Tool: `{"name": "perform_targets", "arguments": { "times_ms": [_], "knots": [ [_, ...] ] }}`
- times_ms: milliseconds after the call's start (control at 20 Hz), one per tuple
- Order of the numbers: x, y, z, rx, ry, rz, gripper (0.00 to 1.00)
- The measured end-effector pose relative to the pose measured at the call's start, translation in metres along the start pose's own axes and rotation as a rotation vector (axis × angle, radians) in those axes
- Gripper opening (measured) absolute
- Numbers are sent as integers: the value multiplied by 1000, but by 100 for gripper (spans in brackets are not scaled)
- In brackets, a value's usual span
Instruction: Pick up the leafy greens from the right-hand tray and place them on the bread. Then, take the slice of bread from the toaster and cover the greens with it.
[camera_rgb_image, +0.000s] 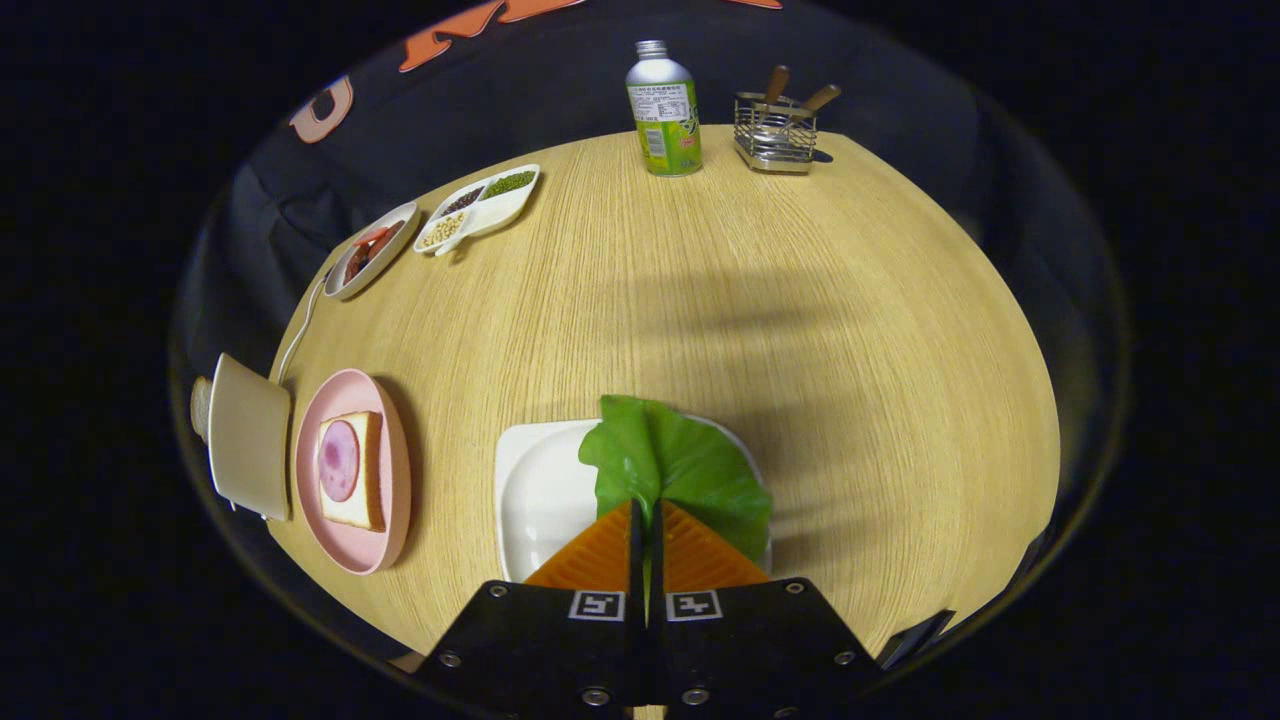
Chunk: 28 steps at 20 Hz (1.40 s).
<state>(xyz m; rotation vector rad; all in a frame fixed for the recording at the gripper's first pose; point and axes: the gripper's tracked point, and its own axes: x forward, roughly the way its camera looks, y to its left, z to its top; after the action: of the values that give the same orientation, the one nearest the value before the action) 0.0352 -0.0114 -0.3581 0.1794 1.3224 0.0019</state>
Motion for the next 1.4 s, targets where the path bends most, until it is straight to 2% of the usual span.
{"name": "perform_targets", "arguments": {
  "times_ms": [550, 1100, 1400],
  "knots": [
    [-63, 36, 37, -13, -115, 78, 1],
    [-111, 122, 53, -119, -200, 188, 1],
    [-109, 167, 55, -187, -198, 210, 1]
  ]
}}
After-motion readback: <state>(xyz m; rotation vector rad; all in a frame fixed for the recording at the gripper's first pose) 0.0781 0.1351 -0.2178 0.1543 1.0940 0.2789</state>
